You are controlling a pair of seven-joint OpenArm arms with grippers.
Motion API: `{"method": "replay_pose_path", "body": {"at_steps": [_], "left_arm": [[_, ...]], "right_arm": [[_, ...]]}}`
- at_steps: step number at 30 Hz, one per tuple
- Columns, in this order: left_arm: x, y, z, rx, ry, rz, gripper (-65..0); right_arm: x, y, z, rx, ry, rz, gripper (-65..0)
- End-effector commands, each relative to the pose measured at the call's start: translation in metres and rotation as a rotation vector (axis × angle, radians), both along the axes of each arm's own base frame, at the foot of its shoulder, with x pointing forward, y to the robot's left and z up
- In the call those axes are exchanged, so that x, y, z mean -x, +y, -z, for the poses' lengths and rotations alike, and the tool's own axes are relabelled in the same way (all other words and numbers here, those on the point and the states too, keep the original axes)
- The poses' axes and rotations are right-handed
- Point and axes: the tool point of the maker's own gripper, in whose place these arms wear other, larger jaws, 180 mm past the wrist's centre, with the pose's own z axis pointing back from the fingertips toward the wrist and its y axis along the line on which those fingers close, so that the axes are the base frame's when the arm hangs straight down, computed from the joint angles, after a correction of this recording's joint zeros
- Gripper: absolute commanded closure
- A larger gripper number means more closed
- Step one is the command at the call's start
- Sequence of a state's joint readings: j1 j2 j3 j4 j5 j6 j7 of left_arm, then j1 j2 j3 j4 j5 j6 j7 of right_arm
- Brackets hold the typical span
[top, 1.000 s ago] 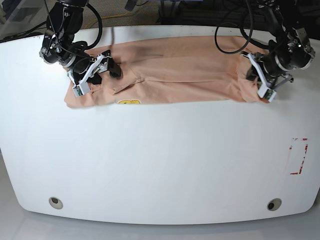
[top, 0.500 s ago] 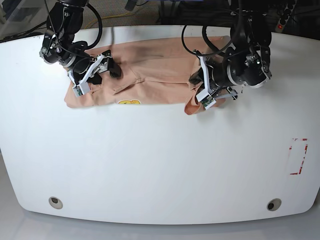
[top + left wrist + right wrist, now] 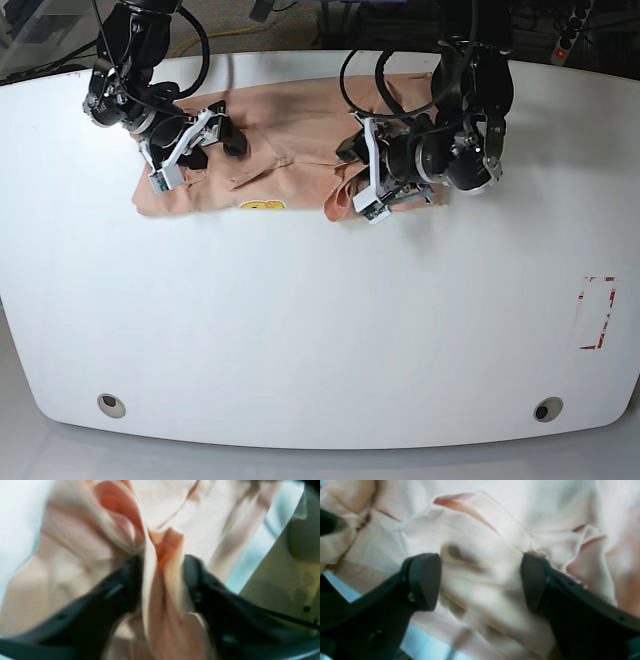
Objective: Fold the T-shirt properly
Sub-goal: 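Move the left gripper inward and pinch the strip's middle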
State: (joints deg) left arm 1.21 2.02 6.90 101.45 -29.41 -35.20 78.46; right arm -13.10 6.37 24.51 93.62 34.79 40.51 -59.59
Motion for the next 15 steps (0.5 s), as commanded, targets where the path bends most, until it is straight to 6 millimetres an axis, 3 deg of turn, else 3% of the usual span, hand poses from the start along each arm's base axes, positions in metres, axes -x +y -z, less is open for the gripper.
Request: {"method": "replay_pose_path", "body": {"at_steps": [1, 4, 10, 12, 15], "left_arm": [[-0.005, -0.016, -0.015, 0.057, -0.021, -0.001, -36.9], [-0.007, -0.028, -0.024, 0.073, -0.016, -0.015, -43.2], [0.009, -0.062, -0.066, 0.097, -0.173, 0.148, -44.0], [0.007, -0.058, -0.069, 0.09, -0.201, 0.157, -43.9], [-0.005, -0.027, -0.061, 0.021, -0.216, 0.117, -43.9]], "right_arm": [[0.012, -0.003, 0.01, 0.039, 0.066, -0.021, -48.2], [0.011, -0.003, 0.01, 0.039, 0.065, -0.021, -48.2], [0.004, -0.003, 0.006, 0.039, 0.048, -0.02, -48.2], [0.003, -0.003, 0.006, 0.039, 0.045, -0.02, -48.2], [0.002, -0.002, 0.005, 0.037, 0.043, -0.022, -48.2]]}}
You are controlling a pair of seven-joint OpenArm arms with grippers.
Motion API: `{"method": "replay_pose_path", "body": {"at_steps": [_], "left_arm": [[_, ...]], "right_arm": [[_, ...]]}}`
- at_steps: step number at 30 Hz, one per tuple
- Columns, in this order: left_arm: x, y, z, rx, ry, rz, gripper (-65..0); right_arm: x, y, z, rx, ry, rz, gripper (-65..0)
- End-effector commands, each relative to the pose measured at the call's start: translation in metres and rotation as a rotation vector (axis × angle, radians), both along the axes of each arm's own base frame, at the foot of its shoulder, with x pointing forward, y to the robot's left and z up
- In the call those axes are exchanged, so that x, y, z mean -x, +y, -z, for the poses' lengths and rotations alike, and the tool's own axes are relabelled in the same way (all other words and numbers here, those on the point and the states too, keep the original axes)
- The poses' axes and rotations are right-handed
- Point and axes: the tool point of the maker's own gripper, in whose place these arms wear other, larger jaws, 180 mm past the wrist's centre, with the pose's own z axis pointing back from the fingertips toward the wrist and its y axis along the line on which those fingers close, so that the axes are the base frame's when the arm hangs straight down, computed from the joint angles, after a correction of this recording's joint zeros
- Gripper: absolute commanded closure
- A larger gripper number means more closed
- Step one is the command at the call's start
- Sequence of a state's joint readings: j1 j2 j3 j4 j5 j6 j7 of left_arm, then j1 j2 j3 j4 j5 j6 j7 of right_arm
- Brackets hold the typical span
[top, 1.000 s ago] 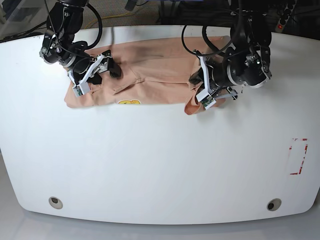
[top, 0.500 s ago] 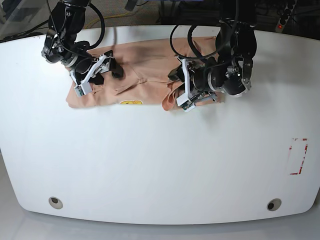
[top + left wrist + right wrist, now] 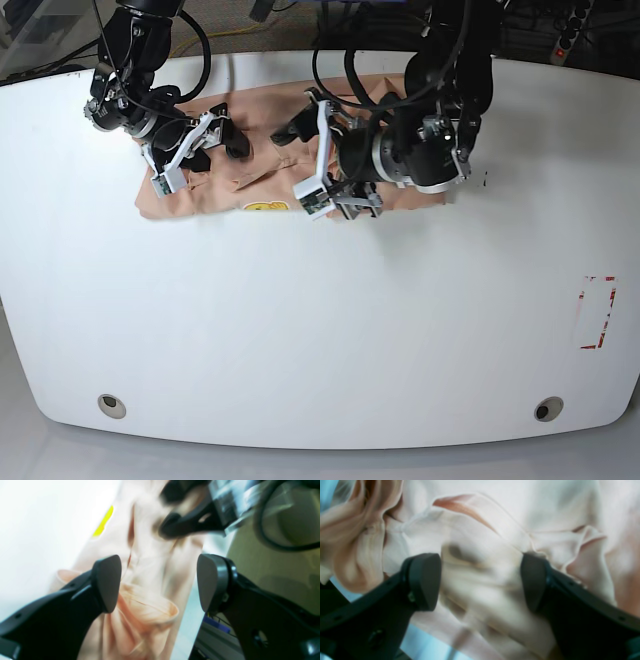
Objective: Fold the T-shirt properly
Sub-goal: 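Move the left gripper inward and pinch the strip's middle, then fold the strip end with the left gripper toward the right gripper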
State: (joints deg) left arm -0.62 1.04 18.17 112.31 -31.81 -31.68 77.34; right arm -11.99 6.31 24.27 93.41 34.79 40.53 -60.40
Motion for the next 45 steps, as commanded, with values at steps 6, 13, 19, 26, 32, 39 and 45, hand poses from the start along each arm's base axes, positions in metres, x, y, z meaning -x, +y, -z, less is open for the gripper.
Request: {"method": "replay_pose_path", "body": {"at_steps": [6, 13, 19, 26, 32, 39, 45], "left_arm": [[-0.045, 0.107, 0.006, -0.135, -0.046, -0.264, -35.1], [-0.038, 0.134, 0.025, -0.199, 0.005, -0.295, -13.1], [-0.015, 0.125, 0.043, -0.275, 0.033, -0.182, -12.5], [0.0, 0.152, 0.065, -0.416, 0.051, -0.219, -12.4], [0.018, 0.153, 0.077, -0.372, 0.053, -0.231, -12.2], [0.027, 0.151, 0.083, -0.322, 0.07, -0.265, -12.1], [0.03, 0.169, 0.107, -0.307, 0.143, -0.332, -12.1]], "right_arm": [[0.007, 0.001, 0.007, 0.024, 0.047, -0.007, -48.2], [0.007, 0.002, 0.008, 0.021, 0.047, -0.006, -48.2], [0.004, 0.002, 0.0, 0.027, 0.023, -0.011, -48.2], [-0.018, -0.003, -0.059, 0.02, -0.156, -0.028, -48.8], [-0.043, -0.07, -0.071, -0.05, -0.174, 0.178, -48.8], [-0.046, -0.139, -0.046, -0.099, -0.073, 0.319, -48.8], [-0.043, -0.137, -0.024, -0.153, -0.004, 0.332, -48.8]]}}
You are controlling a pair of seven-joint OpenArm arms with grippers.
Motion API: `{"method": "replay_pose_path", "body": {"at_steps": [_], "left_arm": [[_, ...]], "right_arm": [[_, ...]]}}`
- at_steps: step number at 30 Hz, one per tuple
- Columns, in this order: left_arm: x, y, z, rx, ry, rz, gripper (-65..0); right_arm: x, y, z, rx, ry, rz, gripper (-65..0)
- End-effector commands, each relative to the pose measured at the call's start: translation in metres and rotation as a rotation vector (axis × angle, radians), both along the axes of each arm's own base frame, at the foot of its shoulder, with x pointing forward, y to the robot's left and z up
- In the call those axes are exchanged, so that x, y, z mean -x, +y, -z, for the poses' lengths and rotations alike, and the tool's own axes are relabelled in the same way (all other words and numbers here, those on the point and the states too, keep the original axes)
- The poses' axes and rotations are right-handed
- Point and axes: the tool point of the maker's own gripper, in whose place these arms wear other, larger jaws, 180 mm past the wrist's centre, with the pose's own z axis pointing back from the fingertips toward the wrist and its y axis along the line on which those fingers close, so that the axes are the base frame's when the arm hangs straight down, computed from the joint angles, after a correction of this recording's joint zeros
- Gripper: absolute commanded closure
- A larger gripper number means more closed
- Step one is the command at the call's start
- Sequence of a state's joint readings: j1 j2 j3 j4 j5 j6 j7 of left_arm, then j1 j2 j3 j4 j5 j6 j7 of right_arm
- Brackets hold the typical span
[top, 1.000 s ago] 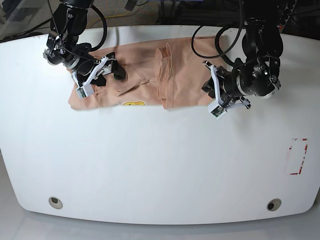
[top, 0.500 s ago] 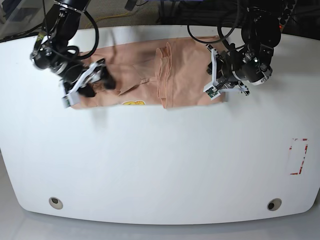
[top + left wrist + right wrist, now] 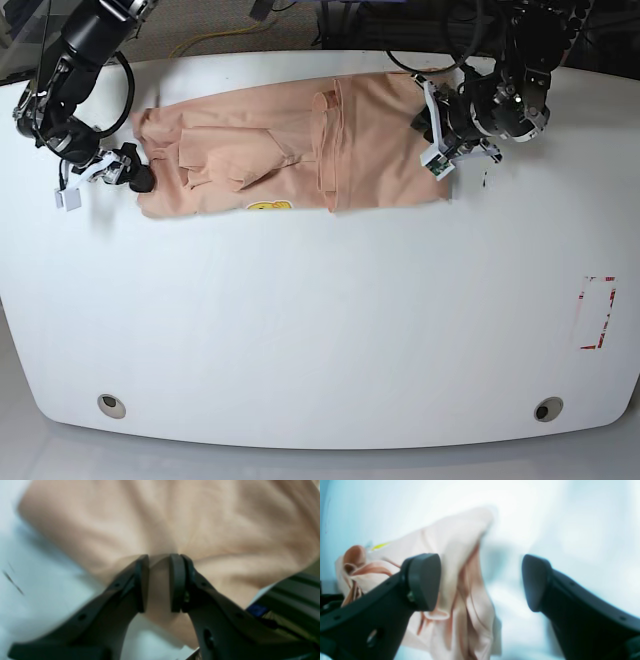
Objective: Fold the T-shirt properly
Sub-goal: 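Fold the strip end with the left gripper toward the right gripper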
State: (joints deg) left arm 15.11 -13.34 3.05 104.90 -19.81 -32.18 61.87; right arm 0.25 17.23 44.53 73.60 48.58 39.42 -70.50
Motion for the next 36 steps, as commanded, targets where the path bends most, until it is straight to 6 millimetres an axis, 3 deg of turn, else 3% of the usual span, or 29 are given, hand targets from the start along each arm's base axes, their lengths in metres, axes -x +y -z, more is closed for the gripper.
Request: {"method": "replay_pose_path", "body": {"at_steps": [1, 8, 15, 17, 19, 22, 28, 32, 36], "left_arm": [[-0.002, 0.007, 0.003, -0.011, 0.008, -0.012, -12.1], [-0.006, 0.005, 0.001, 0.002, -0.012, -0.015, -12.1], [-0.023, 0.008, 0.002, 0.0, -0.022, -0.032, -12.1], [-0.027, 0.009, 0.003, 0.0, -0.019, -0.036, -12.1], [-0.031, 0.009, 0.005, 0.001, -0.015, -0.04, -12.1], [-0.042, 0.004, 0.005, 0.02, -0.019, -0.051, -12.1], [-0.065, -0.018, 0.004, 0.084, -0.021, -0.072, -12.1], [-0.078, -0.052, 0.004, 0.152, -0.005, -0.056, -12.1], [-0.078, -0.082, 0.008, 0.156, 0.012, -0.007, -12.1]], "right_arm": [[-0.008, 0.01, -0.004, -0.01, -0.029, -0.035, -48.8], [0.008, 0.057, 0.021, -0.1, 0.018, -0.066, -48.4], [0.015, 0.079, 0.007, -0.075, -0.034, -0.092, -45.7], [0.015, 0.078, 0.006, -0.055, -0.036, -0.095, -38.8], [0.013, 0.074, 0.004, -0.006, -0.031, -0.105, -20.6], [0.009, 0.067, -0.005, 0.067, -0.044, -0.117, 0.0], [-0.004, 0.06, -0.052, 0.212, -0.166, -0.145, -0.2], [-0.006, 0.056, -0.078, 0.305, -0.224, -0.172, 0.0], [-0.015, 0.054, -0.098, 0.358, -0.26, -0.192, 0.0]]}}
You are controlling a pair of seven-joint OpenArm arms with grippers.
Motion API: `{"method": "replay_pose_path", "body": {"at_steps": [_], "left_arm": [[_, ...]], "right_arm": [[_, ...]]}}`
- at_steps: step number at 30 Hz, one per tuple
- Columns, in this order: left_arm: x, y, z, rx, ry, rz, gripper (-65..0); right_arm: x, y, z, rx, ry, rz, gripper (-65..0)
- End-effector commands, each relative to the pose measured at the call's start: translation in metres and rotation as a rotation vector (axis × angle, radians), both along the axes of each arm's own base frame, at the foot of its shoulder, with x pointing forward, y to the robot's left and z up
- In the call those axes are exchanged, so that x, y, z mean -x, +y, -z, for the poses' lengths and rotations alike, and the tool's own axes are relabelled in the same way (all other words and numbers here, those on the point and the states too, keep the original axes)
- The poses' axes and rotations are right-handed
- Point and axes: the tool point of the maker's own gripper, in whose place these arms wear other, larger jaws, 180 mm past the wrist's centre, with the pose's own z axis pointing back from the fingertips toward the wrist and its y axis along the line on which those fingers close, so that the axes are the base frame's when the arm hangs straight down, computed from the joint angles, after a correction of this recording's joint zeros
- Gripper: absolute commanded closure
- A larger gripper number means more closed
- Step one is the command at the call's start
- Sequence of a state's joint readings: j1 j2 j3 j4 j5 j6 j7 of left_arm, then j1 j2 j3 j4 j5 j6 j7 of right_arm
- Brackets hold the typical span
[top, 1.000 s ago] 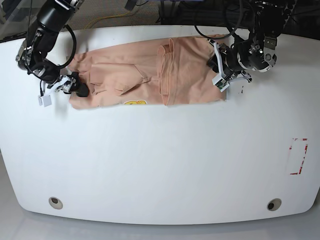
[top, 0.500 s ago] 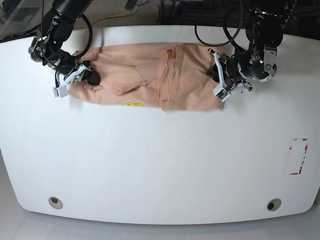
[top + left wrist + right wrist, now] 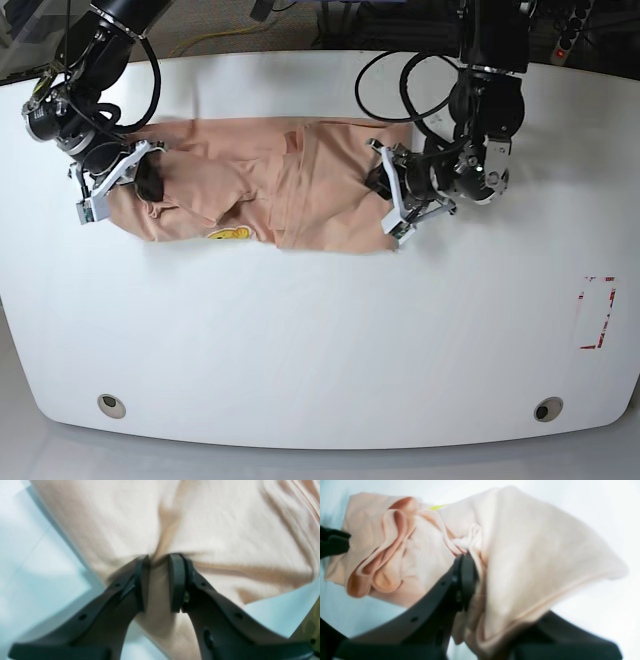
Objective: Fold the T-shirt properly
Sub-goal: 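Fold the strip end with the left gripper toward the right gripper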
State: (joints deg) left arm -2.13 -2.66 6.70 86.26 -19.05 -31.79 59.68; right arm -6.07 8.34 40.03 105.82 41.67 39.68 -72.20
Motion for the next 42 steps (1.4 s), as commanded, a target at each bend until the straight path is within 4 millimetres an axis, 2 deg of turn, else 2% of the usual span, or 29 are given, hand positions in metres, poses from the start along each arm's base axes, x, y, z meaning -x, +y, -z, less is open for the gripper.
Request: {"method": "replay_pose_path", "body": {"at_steps": [1, 3, 5, 10, 17, 22, 28, 29, 32, 33, 37, 39, 42], "left_arm": [[0.002, -0.021, 0.003, -0.026, 0.006, 0.035, -12.1], [0.003, -0.037, 0.003, -0.036, -0.003, 0.055, -12.1], [0.004, -0.06, 0.001, -0.024, -0.024, 0.081, -12.1], [0.012, -0.092, 0.005, 0.021, -0.031, 0.112, -12.1], [0.017, -0.093, 0.017, 0.026, 0.002, 0.112, -12.1], [0.017, -0.094, 0.016, 0.028, 0.0, 0.113, -12.1], [0.016, -0.093, 0.016, 0.031, -0.001, 0.105, -12.1], [0.016, -0.093, 0.016, 0.031, -0.001, 0.105, -12.4], [0.015, -0.093, 0.015, 0.032, -0.004, 0.105, -12.6], [0.014, -0.093, 0.014, 0.035, -0.007, 0.104, -12.6], [0.002, -0.097, -0.001, 0.078, -0.078, 0.086, -12.6], [-0.003, -0.1, -0.01, 0.105, -0.117, 0.076, -12.6], [-0.01, -0.103, -0.023, 0.141, -0.17, 0.063, -12.6]], "right_arm": [[-0.019, -0.007, -0.036, 0.068, -0.102, -0.026, 0.0], [-0.025, -0.008, -0.046, 0.082, -0.127, -0.033, 0.0], [-0.037, 0.004, -0.054, 0.085, -0.153, -0.078, 0.0], [-0.055, 0.029, -0.065, 0.077, -0.193, -0.15, 0.0], [-0.06, 0.079, -0.059, 0.03, -0.199, -0.259, -0.2], [-0.062, 0.111, -0.042, 0.092, -0.163, -0.34, -0.6], [-0.062, 0.132, -0.019, 0.176, -0.107, -0.415, -1.7], [-0.061, 0.133, -0.016, 0.197, -0.103, -0.425, -4.1], [-0.06, 0.137, -0.012, 0.265, -0.092, -0.451, -18.9], [-0.059, 0.138, -0.013, 0.298, -0.096, -0.461, -27.9], [-0.051, 0.149, -0.022, 0.388, -0.133, -0.508, -51.5], [-0.048, 0.155, -0.027, 0.41, -0.155, -0.524, -55.2], [-0.043, 0.161, -0.026, 0.405, -0.156, -0.542, -55.3]]}}
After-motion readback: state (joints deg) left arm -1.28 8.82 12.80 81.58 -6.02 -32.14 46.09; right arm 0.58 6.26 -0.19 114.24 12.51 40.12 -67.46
